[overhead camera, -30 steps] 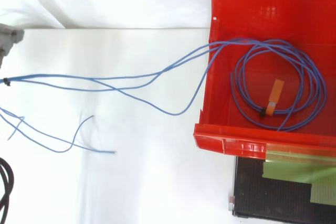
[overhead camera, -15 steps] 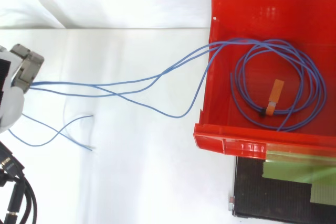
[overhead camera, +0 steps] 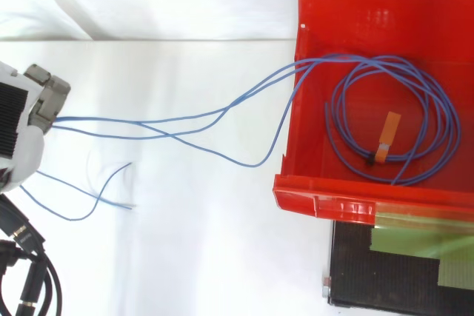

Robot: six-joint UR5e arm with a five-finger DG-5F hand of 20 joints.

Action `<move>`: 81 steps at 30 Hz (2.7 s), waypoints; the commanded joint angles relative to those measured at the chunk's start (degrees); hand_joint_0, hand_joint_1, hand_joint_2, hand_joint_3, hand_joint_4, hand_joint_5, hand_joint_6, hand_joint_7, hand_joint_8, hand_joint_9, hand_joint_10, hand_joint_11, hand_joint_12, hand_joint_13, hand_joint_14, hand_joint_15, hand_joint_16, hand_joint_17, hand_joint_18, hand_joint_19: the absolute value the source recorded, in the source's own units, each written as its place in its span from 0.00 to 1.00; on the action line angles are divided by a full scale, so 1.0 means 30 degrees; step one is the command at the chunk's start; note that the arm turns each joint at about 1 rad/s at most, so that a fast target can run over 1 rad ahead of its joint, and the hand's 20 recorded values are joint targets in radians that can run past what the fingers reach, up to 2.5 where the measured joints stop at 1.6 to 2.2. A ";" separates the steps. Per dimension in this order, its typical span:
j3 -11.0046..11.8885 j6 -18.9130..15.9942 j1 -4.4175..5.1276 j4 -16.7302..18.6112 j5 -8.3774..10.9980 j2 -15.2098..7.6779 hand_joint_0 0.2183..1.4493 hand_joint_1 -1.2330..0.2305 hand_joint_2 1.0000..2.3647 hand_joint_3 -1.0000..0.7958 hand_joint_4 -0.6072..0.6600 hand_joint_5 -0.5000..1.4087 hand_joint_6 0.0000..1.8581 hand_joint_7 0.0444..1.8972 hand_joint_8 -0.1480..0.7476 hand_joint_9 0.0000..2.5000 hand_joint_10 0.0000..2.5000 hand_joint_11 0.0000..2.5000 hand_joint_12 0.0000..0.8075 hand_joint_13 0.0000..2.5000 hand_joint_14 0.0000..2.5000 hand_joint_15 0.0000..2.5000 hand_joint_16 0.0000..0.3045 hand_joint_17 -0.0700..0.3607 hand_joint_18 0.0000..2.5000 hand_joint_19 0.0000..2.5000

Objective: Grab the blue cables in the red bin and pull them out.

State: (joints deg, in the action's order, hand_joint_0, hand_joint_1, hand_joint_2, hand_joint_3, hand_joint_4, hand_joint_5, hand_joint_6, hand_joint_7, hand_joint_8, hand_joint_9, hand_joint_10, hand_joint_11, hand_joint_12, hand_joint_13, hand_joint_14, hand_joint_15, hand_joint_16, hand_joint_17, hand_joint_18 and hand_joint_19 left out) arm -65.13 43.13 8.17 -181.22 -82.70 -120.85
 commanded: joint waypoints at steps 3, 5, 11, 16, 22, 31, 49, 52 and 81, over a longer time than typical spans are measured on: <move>-0.0001 0.0636 -0.0057 0.0056 -0.0411 0.0000 0.51 0.28 0.00 0.00 0.51 0.72 0.27 0.29 0.42 0.33 0.01 0.25 0.39 0.24 0.01 0.18 0.13 0.37 0.15 0.22; -0.0001 0.1105 -0.0116 0.0144 -0.0763 0.0000 0.50 0.28 0.00 0.00 0.51 0.72 0.26 0.29 0.42 0.33 0.01 0.25 0.39 0.24 0.01 0.18 0.13 0.37 0.15 0.22; -0.0001 0.2599 -0.0233 0.1374 -0.1612 0.0000 0.49 0.29 0.00 0.00 0.52 0.72 0.26 0.30 0.42 0.33 0.01 0.25 0.39 0.23 0.01 0.18 0.13 0.37 0.16 0.22; -0.0001 0.2775 -0.0262 0.1931 -0.1876 0.0000 0.48 0.29 0.00 0.00 0.53 0.72 0.25 0.30 0.42 0.33 0.01 0.26 0.39 0.23 0.01 0.18 0.13 0.37 0.16 0.22; -0.0001 0.2775 -0.0262 0.2077 -0.1876 0.0000 0.46 0.31 0.00 0.00 0.54 0.73 0.23 0.31 0.43 0.33 0.01 0.25 0.40 0.24 0.01 0.18 0.14 0.38 0.16 0.23; -0.0001 0.2511 -0.0262 0.2780 -0.1788 0.0000 0.44 0.32 0.00 0.00 0.55 0.74 0.20 0.32 0.44 0.33 0.01 0.25 0.40 0.24 0.01 0.18 0.14 0.39 0.16 0.22; -0.0001 0.3947 -0.0438 0.8025 -0.1876 0.0000 0.47 0.28 0.00 0.00 0.54 0.74 0.20 0.32 0.43 0.33 0.01 0.25 0.39 0.24 0.01 0.18 0.14 0.38 0.16 0.22; -0.0001 0.4152 -0.0467 0.9343 -0.1876 0.0000 0.47 0.28 0.00 0.00 0.54 0.74 0.20 0.32 0.43 0.33 0.01 0.25 0.39 0.24 0.01 0.18 0.14 0.38 0.16 0.22; -0.0030 0.5148 -0.0467 1.0779 -0.1729 0.0000 0.48 0.27 0.00 0.00 0.54 0.73 0.21 0.32 0.43 0.33 0.01 0.25 0.39 0.24 0.01 0.18 0.13 0.38 0.16 0.22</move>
State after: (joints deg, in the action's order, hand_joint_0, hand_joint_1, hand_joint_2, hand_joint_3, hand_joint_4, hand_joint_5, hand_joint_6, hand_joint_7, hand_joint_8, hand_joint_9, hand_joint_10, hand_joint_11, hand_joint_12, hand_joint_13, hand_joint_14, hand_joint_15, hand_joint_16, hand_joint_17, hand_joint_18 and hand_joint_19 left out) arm -65.18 56.51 6.74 -150.09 -86.16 -120.86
